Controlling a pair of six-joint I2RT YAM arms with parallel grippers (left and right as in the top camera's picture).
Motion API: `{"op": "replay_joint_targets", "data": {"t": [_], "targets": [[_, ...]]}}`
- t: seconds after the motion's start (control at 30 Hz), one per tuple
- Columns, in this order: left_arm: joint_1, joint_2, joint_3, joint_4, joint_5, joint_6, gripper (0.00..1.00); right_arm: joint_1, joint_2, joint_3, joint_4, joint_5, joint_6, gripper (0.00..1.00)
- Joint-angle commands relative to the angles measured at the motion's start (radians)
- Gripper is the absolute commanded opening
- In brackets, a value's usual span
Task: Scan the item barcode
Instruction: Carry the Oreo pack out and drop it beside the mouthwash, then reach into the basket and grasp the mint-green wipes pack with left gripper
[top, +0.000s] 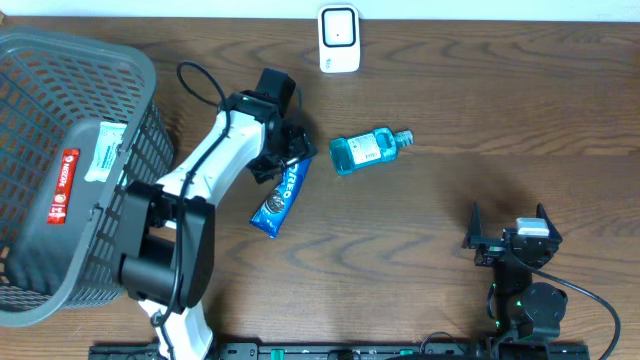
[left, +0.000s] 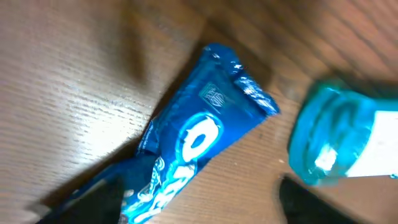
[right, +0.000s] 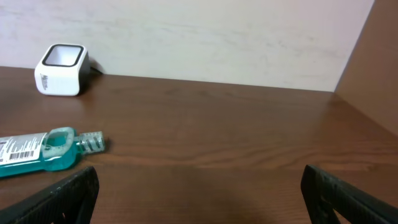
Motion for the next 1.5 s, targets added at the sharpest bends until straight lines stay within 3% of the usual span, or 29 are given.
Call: {"op": "replay_joint_targets", "data": {"t": [0.0,0.03,0.07,0.23,0.27,0.33,0.37,0.63,0.73,0.87,0.97,1.13,1.47], "targets": [[-0.001,-0.073,0.005,-0.018,-0.011,0.065,0.19,0.009,-0.005,-0.001,-0.003,0.002,-0.006,0.99],[-0.001,-0.079,0.005,-0.023,-0.011,0.068,0.10,0.009,-0.005,-0.001,-0.003,0.002,-0.006,0.99],[-0.001,-0.089,0.005,-0.024,-0.011,0.085,0.08,0.009,-0.005,-0.001,-0.003,0.002,-0.006,0.99],[0.003,-0.184,0.075,-0.043,-0.014,0.276,0.10,0.009,-0.005,-0.001,-0.003,0.002,-0.006,0.99],[0.002,-0.216,0.105,-0.053,-0.031,0.310,0.30,0.009,-0.005,-0.001,-0.003,0.002,-0.006,0.99],[0.008,-0.282,0.174,-0.080,-0.104,0.346,0.82,0.009,-0.005,-0.001,-0.003,0.002,-0.006,0.99],[0.014,-0.315,0.208,-0.093,-0.148,0.348,0.98,0.009,-0.005,-0.001,-0.003,0.002,-0.006,0.99],[0.198,-0.583,0.364,-0.111,-0.371,0.378,0.98,0.009,-0.005,-0.001,-0.003,0.002,-0.006,0.99],[0.399,-0.661,0.363,-0.191,-0.388,0.328,0.98,0.009,-0.005,-0.001,-0.003,0.002,-0.006,0.99],[0.633,-0.667,0.333,-0.304,-0.384,0.171,0.98,0.009,-0.005,-0.001,-0.003,0.002,-0.006,0.99],[0.769,-0.651,0.257,-0.316,-0.312,0.122,0.98,0.009,-0.005,-0.001,-0.003,0.002,-0.006,0.99],[0.921,-0.594,0.078,-0.205,-0.097,0.119,0.98,0.009,-0.005,-0.001,-0.003,0.002,-0.006,0.99],[0.978,-0.392,-0.110,-0.026,-0.031,0.112,0.98,0.009,-0.005,-0.001,-0.003,0.002,-0.006,0.99]]}}
